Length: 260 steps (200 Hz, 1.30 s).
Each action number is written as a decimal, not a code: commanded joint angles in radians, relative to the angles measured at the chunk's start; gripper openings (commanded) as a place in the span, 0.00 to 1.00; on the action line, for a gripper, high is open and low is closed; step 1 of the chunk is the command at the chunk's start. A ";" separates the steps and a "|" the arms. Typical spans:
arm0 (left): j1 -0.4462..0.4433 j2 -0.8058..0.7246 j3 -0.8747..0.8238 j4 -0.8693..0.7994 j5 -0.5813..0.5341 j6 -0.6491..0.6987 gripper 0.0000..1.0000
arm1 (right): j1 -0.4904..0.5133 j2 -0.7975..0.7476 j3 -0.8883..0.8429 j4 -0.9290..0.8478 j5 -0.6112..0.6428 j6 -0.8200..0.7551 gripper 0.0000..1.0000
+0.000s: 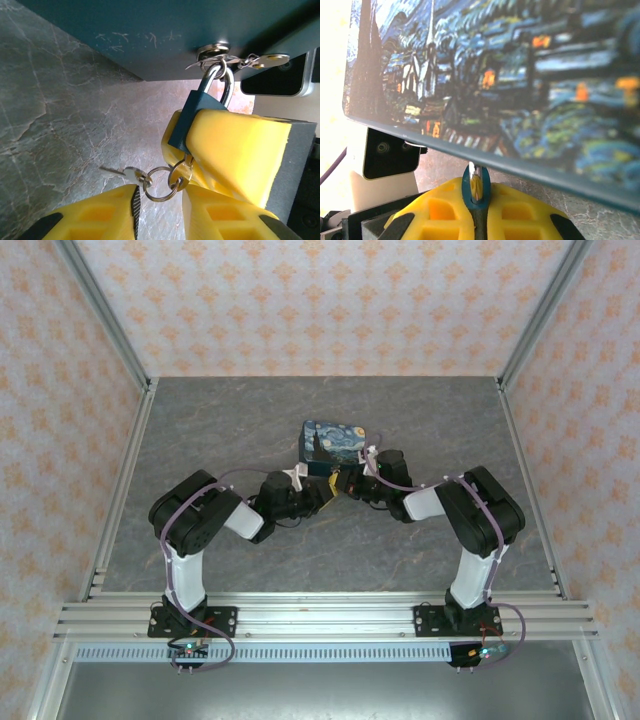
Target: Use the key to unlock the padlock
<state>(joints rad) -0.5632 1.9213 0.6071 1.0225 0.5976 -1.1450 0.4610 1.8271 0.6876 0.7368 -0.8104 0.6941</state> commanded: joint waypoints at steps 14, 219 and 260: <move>0.015 -0.038 -0.009 0.064 -0.063 -0.005 0.25 | 0.001 -0.004 0.003 -0.015 -0.039 -0.011 0.00; 0.022 -0.018 -0.010 0.119 -0.097 -0.042 0.19 | 0.000 0.014 0.012 0.001 -0.048 0.004 0.00; 0.011 -0.019 -0.040 0.167 -0.090 -0.044 0.21 | -0.001 0.035 0.021 0.045 -0.061 0.043 0.00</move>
<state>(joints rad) -0.5369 1.9194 0.5823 1.1019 0.5148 -1.1820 0.4572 1.8328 0.6888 0.7444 -0.8322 0.6949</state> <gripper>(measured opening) 0.205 0.085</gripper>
